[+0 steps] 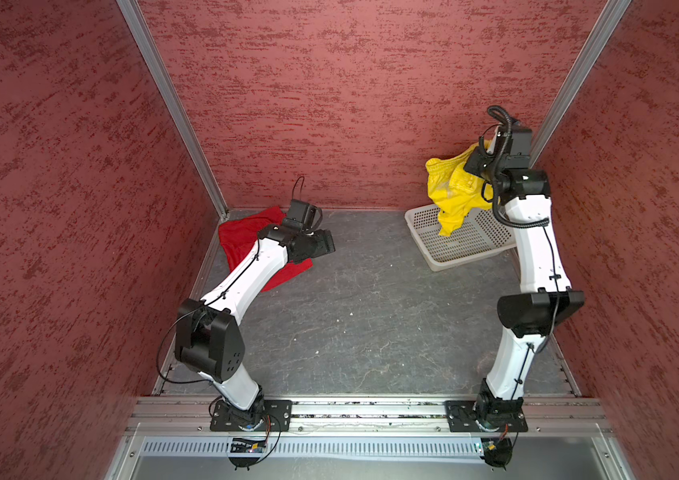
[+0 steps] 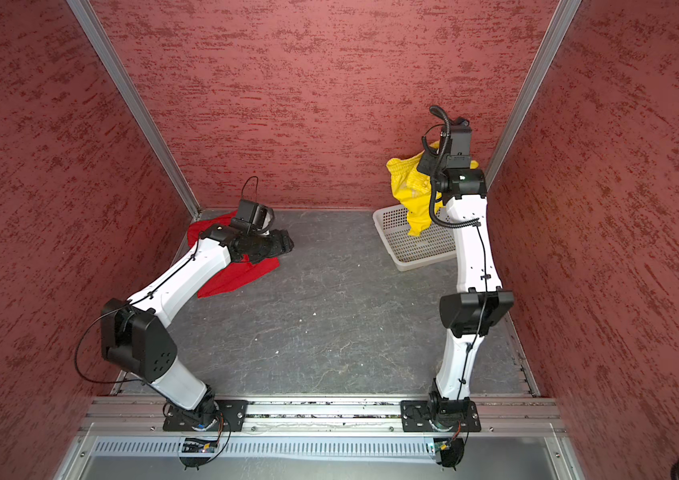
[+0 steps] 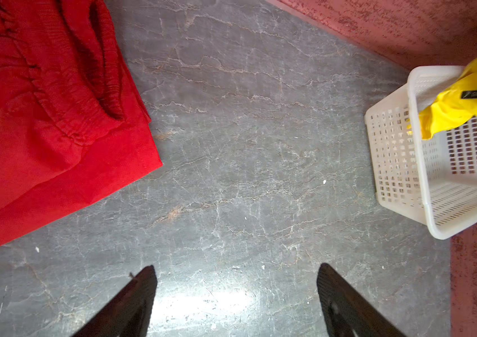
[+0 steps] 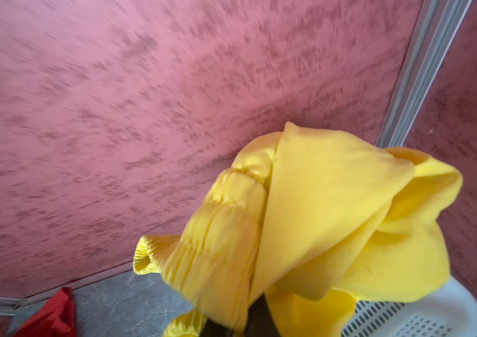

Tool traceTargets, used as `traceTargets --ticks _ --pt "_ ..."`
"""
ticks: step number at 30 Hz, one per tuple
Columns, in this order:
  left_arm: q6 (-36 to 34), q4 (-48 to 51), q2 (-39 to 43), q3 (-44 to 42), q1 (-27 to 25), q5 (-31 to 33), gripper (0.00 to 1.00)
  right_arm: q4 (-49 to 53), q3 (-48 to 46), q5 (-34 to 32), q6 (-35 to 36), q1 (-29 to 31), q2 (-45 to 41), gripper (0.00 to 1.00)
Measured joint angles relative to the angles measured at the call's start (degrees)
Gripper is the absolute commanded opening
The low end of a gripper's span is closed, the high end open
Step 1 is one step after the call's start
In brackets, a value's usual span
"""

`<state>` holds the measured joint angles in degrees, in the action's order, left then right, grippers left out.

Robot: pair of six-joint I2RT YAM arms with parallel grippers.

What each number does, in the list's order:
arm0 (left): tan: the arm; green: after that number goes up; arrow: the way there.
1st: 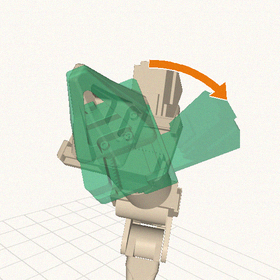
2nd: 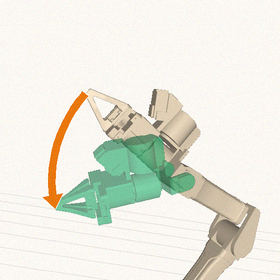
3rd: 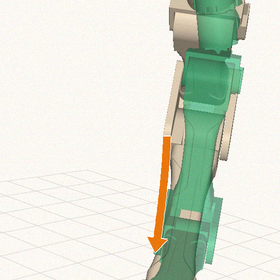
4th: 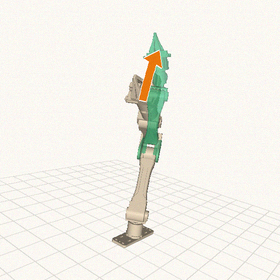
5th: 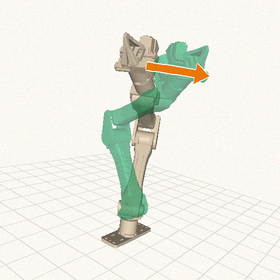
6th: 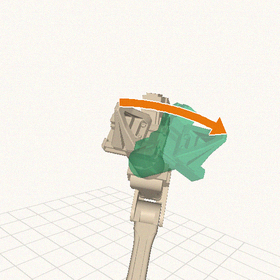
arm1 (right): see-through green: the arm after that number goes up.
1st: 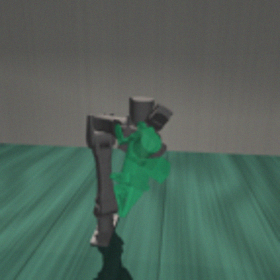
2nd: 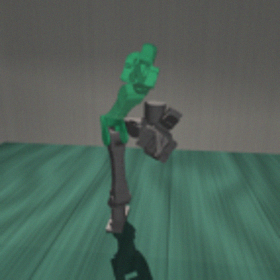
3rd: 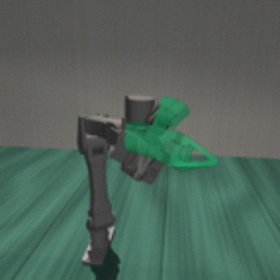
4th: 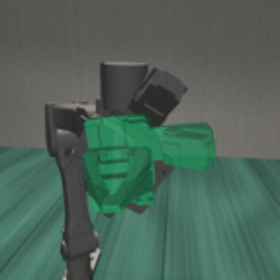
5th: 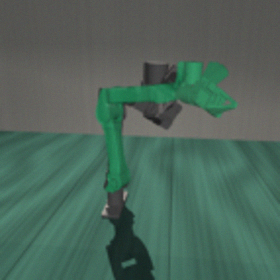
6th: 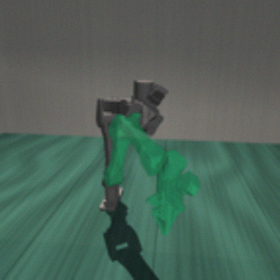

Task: Fold and stack the shorts
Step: 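Lift the yellow shorts out of the basket with the right gripper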

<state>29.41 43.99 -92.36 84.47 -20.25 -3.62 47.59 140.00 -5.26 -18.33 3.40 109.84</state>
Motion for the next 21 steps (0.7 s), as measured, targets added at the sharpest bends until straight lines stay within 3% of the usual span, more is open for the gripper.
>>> traceTargets --ticks 3,7,14,21 --pt "0.6 -0.8 3.1 -0.5 0.1 -0.4 0.84 0.2 0.3 1.4 0.1 3.4 -6.0 0.00" --pt "1.0 -2.6 8.0 -0.6 0.4 -1.0 0.94 0.2 -1.8 6.9 -1.3 7.3 -13.4 0.00" --pt "1.9 -6.4 17.5 -2.3 2.7 -3.0 1.00 -0.9 -14.4 21.6 -7.1 12.5 -26.1 0.00" --pt "2.8 -8.0 23.1 -4.3 6.8 -6.0 1.00 -0.3 -28.9 25.6 -10.4 18.8 -30.9 0.00"
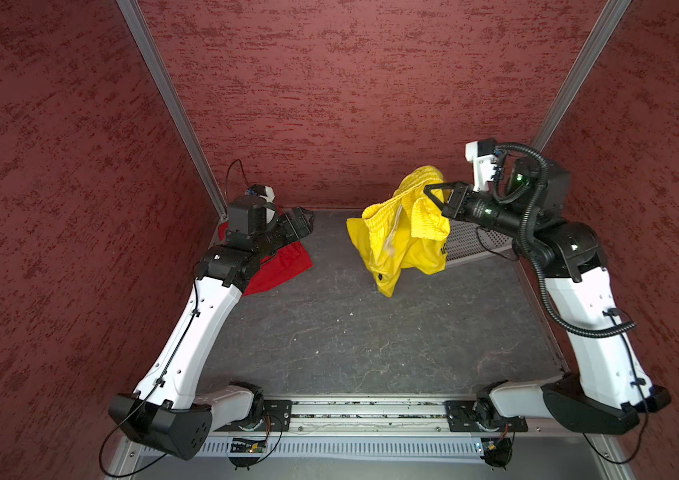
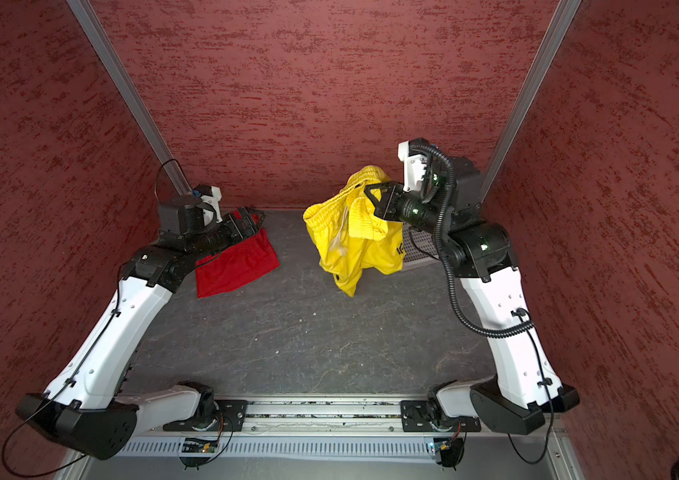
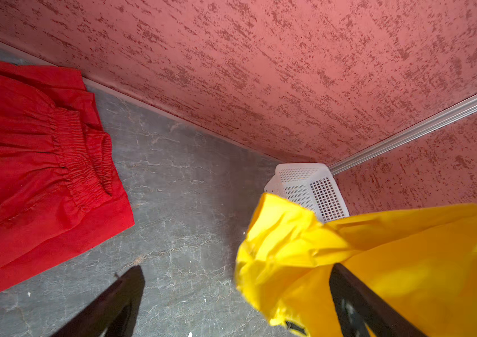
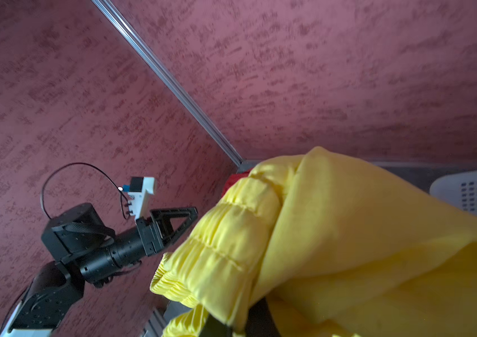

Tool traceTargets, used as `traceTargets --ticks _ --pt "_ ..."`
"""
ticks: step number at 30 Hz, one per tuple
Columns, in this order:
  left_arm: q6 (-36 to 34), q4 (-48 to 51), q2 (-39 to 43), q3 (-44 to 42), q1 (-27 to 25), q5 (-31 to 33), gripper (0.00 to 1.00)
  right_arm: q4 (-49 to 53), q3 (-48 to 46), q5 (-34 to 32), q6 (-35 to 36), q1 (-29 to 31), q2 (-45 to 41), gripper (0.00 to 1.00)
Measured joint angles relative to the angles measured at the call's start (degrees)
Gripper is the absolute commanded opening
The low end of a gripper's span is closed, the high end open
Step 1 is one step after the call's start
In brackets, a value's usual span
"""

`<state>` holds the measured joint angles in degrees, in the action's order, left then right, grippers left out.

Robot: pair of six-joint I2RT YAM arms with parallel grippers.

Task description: Fold and stack the shorts

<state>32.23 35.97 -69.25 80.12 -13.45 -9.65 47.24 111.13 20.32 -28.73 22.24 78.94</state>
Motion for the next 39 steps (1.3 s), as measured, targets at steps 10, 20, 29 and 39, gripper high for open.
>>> traceTargets --ticks 10,20,29,39 --pt "1.0 0.2 0.8 -8.2 1.0 -5.4 1.00 1.8 4.3 -1.5 1.7 1.3 26.1 0.42" --pt "-0.9 -1.4 -10.1 -9.9 0.5 -10.2 1.00 -4.5 -6.9 -17.7 7.2 2.3 31.2 0.55" --pt "-2.2 -7.9 -32.7 -5.7 -1.4 -12.9 0.96 -21.8 -41.7 -23.6 11.5 5.8 0.0 0.57" --pt "-1.6 -12.3 -46.8 7.6 -2.0 -12.8 0.95 -32.2 -59.0 -25.5 9.8 21.9 6.5 0.61"
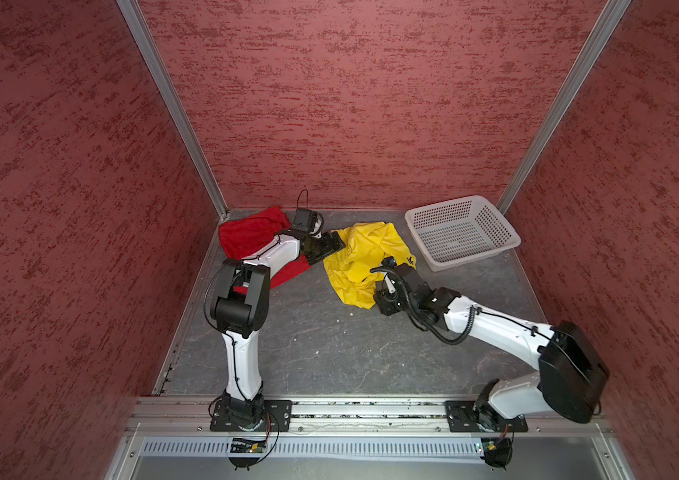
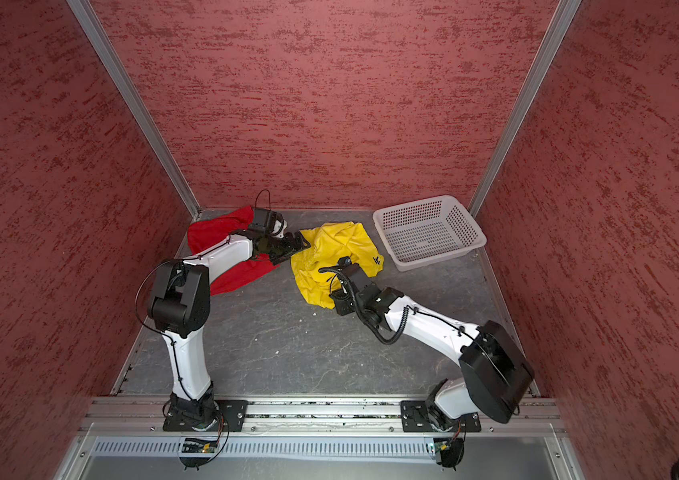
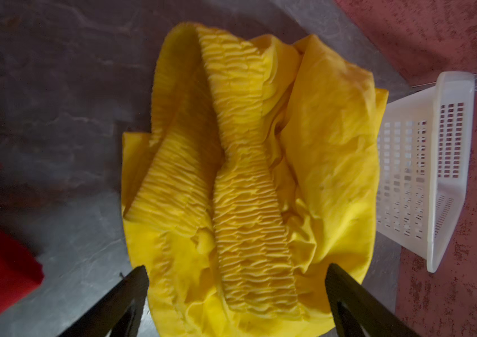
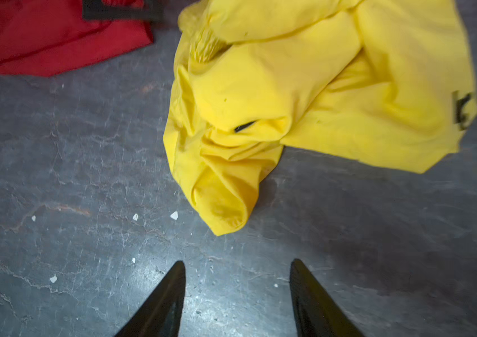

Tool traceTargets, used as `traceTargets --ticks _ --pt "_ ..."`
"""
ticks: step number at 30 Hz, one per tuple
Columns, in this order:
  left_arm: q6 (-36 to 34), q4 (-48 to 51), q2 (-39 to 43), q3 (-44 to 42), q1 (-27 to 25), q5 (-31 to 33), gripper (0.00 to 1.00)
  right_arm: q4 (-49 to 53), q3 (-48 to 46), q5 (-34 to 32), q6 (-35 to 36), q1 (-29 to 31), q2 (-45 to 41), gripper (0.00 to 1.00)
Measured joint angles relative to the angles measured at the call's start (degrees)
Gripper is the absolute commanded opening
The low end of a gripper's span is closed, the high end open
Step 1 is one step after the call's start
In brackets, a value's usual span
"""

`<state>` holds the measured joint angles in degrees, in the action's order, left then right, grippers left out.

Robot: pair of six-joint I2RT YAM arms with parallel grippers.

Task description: Fold and stack the shorts

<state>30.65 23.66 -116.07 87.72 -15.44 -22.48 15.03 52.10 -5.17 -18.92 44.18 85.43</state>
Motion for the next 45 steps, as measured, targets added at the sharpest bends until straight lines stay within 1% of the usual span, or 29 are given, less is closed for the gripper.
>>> traceTargets --ticks 2,6,10,11,12,13,14,15,17,18,19,20,22,25,28,31,34,37,39,42,45 --pt "0.5 -0.7 -1.8 2.6 -0.5 0.0 0.92 -3.3 0.0 0.6 -0.9 0.9 3.6 0.63" --pt "0.9 -1.2 -6.0 6.6 -1.3 0.0 0.92 -9.3 0.5 1.0 -3.0 1.2 10.8 0.67" --pt "1.1 -1.0 -10.1 8.9 -1.6 0.0 0.91 -12.6 3.0 0.9 -5.3 -0.1 16.5 0.66" --pt "1.2 -0.8 -11.0 9.6 -1.6 0.0 0.87 -13.6 3.6 1.0 -6.2 -0.9 17.6 0.65" --pt "1.4 -0.5 -11.9 10.3 -1.6 0.0 0.77 -14.6 4.0 1.2 -7.0 -1.9 18.6 0.64" --pt "1.9 -0.4 -12.4 11.0 -1.6 -0.1 0.69 -15.5 4.4 1.4 -7.6 -2.9 19.3 0.61" --pt "2.1 -0.2 -13.1 11.8 -1.6 -0.2 0.60 -16.6 4.7 1.8 -8.2 -4.0 20.2 0.53" --pt "2.0 -0.1 -13.8 12.7 -1.5 -0.5 0.48 -17.6 4.8 2.4 -8.6 -4.8 20.8 0.38" --pt "2.3 0.0 -15.0 14.2 -1.5 -0.8 0.29 -19.0 4.8 4.4 -9.7 -6.3 21.9 0.11" --pt "2.3 0.0 -15.4 14.6 -1.5 -1.0 0.23 -19.7 4.7 5.2 -10.1 -7.0 22.3 0.02" --pt "2.4 0.1 -15.6 14.7 -1.5 -1.1 0.17 -20.2 4.6 6.0 -10.4 -7.4 22.4 0.00" --pt "2.4 0.4 -15.7 14.6 -1.5 -1.2 0.10 -21.0 4.1 6.6 -11.0 -7.8 22.2 0.00" --pt "2.2 0.8 -15.6 14.2 -1.4 -1.2 0.00 -22.2 2.2 7.5 -11.5 -8.3 21.1 0.00" --pt "2.3 0.6 -14.6 11.8 -1.0 -1.3 0.00 -21.8 -2.5 8.1 -11.9 -8.9 16.6 0.00" --pt "3.0 0.7 -11.6 7.0 0.1 -1.8 0.00 -18.9 -7.1 8.2 -11.6 -9.3 9.0 0.00" --pt "3.6 1.0 -7.4 3.0 2.1 -2.1 0.00 -14.2 -10.1 7.9 -10.4 -9.5 -0.4 0.00" --pt "4.3 1.1 -1.9 0.0 4.3 -2.1 0.00 -7.4 -11.1 6.4 -8.2 -9.5 -10.5 0.00" --pt "5.3 1.5 4.0 -1.5 6.2 -2.2 0.00 0.3 -10.9 2.5 -5.7 -9.6 -20.8 0.00" --pt "6.7 2.2 8.1 -1.7 7.8 -3.0 0.00 6.7 -10.0 -2.3 -4.4 -9.8 -27.5 0.00" --pt "9.0 2.7 11.8 -2.0 9.9 -4.4 0.00 13.7 -9.2 -8.3 -4.0 -11.3 -35.3 0.00" --pt "11.3 2.7 13.1 -3.4 12.5 -5.7 0.00 18.9 -9.2 -12.6 -4.9 -13.9 -40.5 0.00"
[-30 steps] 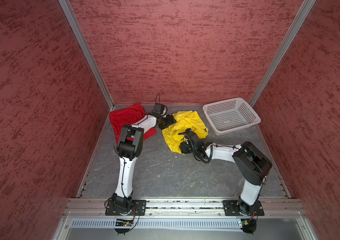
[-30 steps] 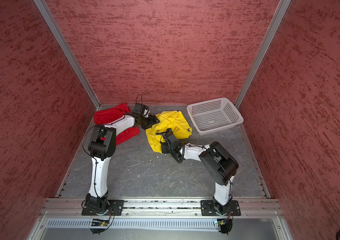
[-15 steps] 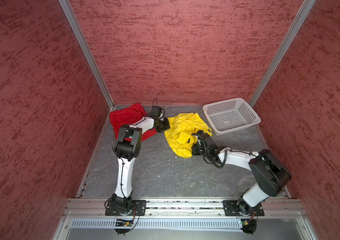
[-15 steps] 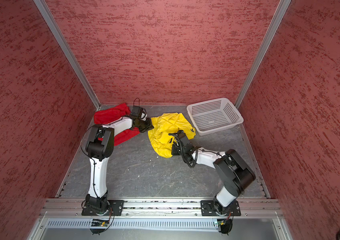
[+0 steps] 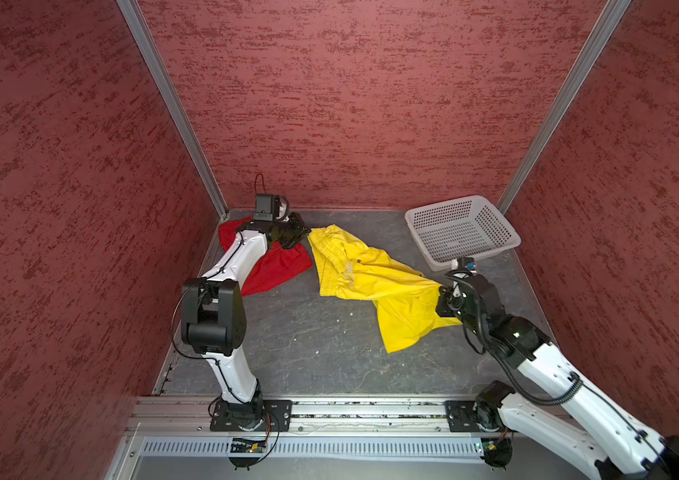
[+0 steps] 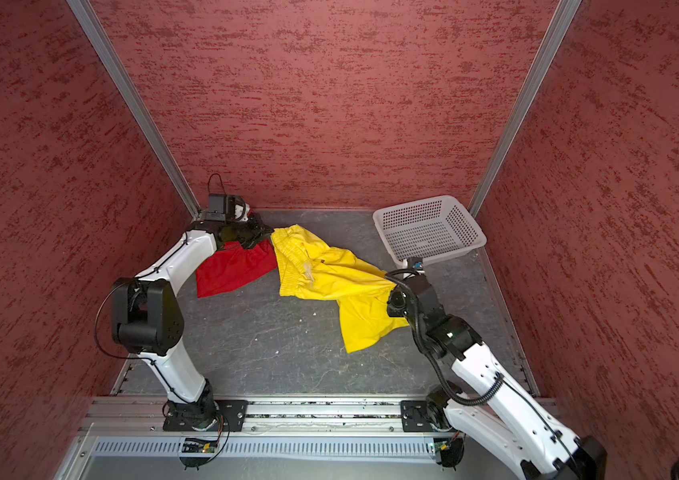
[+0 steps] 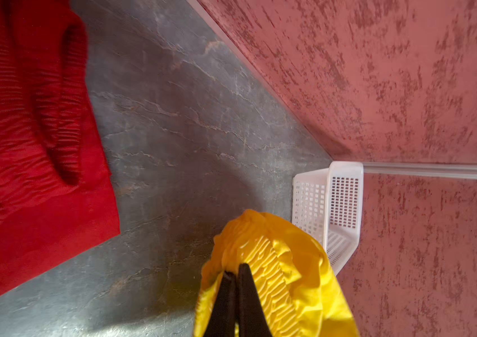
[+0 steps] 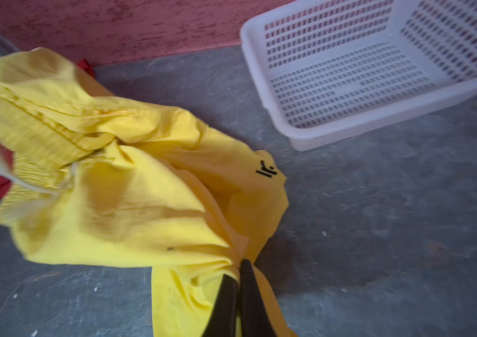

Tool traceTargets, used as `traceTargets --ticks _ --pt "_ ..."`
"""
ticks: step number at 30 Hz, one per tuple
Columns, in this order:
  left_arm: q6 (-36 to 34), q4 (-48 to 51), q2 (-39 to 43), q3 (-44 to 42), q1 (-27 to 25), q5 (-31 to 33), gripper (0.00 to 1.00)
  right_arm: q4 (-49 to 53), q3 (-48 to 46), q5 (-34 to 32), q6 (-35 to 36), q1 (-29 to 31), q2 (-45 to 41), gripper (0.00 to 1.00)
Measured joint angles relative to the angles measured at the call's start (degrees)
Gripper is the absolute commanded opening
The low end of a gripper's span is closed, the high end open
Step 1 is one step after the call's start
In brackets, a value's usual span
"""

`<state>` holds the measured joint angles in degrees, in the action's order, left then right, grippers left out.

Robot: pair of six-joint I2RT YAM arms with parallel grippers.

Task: Fold and stack the shorts
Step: 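Grasp the yellow waistband with the left gripper while the right grips the leg hem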

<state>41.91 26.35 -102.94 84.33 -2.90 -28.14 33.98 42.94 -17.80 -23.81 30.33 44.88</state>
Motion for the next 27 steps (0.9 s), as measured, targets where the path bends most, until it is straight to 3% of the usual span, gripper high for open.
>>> traceTargets --ticks 6,10,11,13,16,18,20,22,27 --pt "1.9 2.4 -3.3 -0.6 3.3 -0.8 0.00 3.7 -0.2 -1.9 -2.3 -1.5 -0.6 0.00" --pt "1.7 4.3 -8.2 1.1 3.2 -1.5 0.61 2.8 -1.8 1.1 -3.3 -1.6 1.4 0.00" --pt "1.8 4.4 -8.4 0.5 3.0 -1.5 0.73 2.5 -1.8 1.8 -3.4 -1.6 2.3 0.00" --pt "1.7 4.5 -7.3 -1.6 2.6 -1.2 0.86 1.6 -1.6 3.0 -3.3 -1.6 4.0 0.00" --pt "1.7 4.4 -1.0 -7.5 1.0 1.3 0.88 0.8 -0.2 4.8 -3.1 -1.7 7.5 0.00" --pt "1.4 4.6 5.6 -11.2 -1.5 3.8 0.79 0.0 0.8 5.8 -2.8 -1.7 9.2 0.00" --pt "0.9 4.3 12.7 -14.2 -5.5 5.7 0.75 -0.9 1.5 6.7 -2.7 -1.7 10.5 0.00" --pt "0.1 3.5 18.3 -16.3 -11.3 7.1 0.78 -1.7 1.9 7.4 -2.5 -1.7 11.5 0.00" --pt "-0.6 2.7 17.0 -20.7 -23.1 8.4 0.82 -2.0 2.9 8.0 -2.1 -1.7 13.0 0.00"
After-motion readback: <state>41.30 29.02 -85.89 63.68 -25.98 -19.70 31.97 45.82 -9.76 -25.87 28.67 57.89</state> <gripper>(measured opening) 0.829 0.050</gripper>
